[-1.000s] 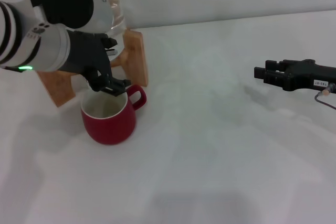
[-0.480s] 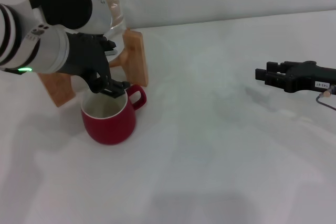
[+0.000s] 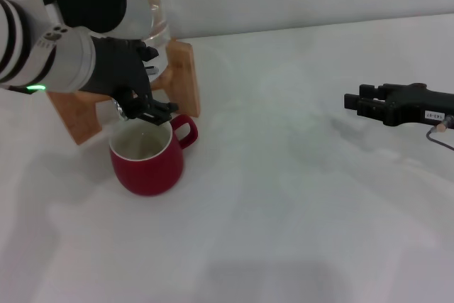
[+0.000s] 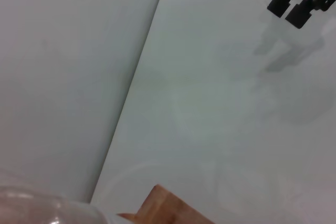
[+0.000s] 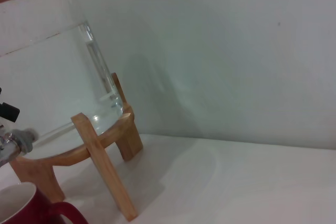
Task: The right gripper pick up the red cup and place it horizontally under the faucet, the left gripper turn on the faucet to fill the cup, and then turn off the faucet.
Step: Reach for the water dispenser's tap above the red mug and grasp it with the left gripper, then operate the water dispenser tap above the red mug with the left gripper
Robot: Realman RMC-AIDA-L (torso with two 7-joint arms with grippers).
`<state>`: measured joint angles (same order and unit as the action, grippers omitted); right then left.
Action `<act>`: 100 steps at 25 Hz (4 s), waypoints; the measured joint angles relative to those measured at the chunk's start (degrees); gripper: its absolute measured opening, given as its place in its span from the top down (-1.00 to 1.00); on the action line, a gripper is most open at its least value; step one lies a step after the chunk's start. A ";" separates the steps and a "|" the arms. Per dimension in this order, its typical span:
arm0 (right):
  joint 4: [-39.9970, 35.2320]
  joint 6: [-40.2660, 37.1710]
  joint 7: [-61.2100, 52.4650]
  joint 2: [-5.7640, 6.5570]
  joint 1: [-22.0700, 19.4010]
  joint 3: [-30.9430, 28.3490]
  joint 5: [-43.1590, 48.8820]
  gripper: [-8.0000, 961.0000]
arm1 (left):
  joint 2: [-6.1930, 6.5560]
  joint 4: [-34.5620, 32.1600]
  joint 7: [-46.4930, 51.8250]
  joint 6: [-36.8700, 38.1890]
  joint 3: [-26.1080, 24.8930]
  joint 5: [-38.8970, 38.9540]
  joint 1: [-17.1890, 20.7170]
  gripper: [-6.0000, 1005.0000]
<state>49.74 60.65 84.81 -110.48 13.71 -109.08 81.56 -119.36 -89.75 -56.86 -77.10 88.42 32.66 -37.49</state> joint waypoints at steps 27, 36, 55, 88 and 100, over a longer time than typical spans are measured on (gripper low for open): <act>-0.61 0.39 0.00 0.27 0.27 0.05 0.00 0.08 | 0.11 0.01 0.37 -7.04 -4.58 2.28 -1.64 -0.75; -0.61 0.45 0.00 0.27 0.11 -0.08 0.00 0.08 | 0.05 -0.37 0.49 -7.63 -4.49 2.60 -1.65 -0.75; -0.62 0.59 0.00 0.27 0.24 -0.14 0.00 0.08 | 0.00 -2.65 1.14 -9.32 -4.32 2.90 -1.25 -0.75; -1.58 0.37 0.00 0.72 0.45 -0.17 0.00 0.08 | 0.00 1.13 1.66 -7.65 -3.25 3.62 -2.47 -0.75; -1.93 0.35 0.00 0.74 0.50 -0.17 0.00 0.08 | 0.00 0.23 1.95 -8.76 -3.25 3.45 -2.40 -0.75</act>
<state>47.81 61.00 84.81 -109.74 14.21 -109.25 81.56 -119.35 -89.51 -54.91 -85.86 85.17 36.11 -39.89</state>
